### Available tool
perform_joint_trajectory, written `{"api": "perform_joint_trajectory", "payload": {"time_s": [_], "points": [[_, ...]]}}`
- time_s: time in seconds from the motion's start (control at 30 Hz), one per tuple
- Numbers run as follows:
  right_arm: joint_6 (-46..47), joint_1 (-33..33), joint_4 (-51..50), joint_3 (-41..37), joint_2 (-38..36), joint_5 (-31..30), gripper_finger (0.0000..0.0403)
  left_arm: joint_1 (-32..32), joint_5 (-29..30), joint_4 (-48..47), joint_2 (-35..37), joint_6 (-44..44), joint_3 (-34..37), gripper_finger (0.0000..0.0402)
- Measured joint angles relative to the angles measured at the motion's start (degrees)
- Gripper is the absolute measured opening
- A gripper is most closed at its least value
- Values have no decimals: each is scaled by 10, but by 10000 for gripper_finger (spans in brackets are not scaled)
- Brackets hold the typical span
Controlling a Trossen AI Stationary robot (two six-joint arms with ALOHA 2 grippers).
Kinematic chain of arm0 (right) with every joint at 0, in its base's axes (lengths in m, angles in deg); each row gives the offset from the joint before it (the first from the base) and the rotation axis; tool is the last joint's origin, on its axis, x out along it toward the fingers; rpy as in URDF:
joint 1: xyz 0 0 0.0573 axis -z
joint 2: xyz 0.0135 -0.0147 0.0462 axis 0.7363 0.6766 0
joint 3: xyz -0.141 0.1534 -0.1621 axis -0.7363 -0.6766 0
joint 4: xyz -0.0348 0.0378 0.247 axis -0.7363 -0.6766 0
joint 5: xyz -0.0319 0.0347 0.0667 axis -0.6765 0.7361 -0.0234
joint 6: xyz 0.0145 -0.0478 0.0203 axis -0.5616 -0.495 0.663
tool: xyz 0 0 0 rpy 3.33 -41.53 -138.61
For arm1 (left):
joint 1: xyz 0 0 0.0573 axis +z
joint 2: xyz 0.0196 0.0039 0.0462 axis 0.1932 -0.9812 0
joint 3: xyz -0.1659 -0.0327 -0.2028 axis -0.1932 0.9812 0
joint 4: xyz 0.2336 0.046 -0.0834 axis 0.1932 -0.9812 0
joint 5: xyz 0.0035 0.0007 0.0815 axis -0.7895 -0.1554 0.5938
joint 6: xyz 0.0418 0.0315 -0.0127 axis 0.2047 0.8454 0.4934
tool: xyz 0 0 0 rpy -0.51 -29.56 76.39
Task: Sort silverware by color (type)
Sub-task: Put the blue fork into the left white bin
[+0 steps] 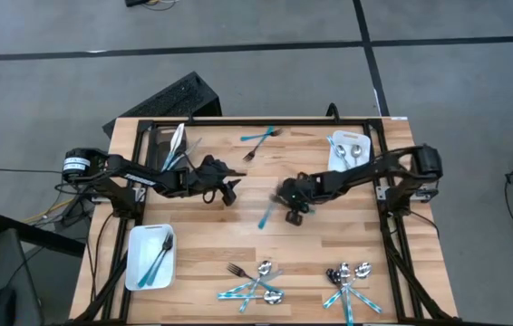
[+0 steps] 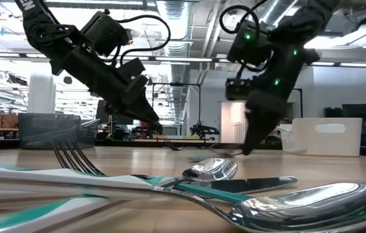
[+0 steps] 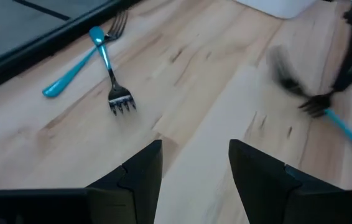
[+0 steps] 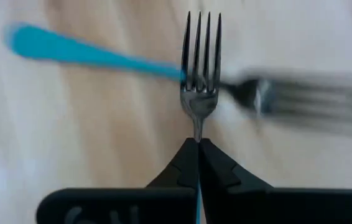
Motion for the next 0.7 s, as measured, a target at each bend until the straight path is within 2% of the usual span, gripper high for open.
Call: {"api": "perform_joint_trajectory", "payload": {"time_s": [0.17,0.43,0.5,0.6,0.7], "points": [[65,13,-140,28,-33,97,21,1,3,26,0,1,0,171],[75,32,-380,110,-17,64,21,1,0,32,0,1,0,171],[61,30,-412,131,-4,72,21,1,-1,32,0,0,0,171],[25,27,-445,142,0,114,21,-1,-15,32,0,-6,0,171],[-21,21,-447,146,1,178,23,-4,-24,30,0,-10,0,171]]}}
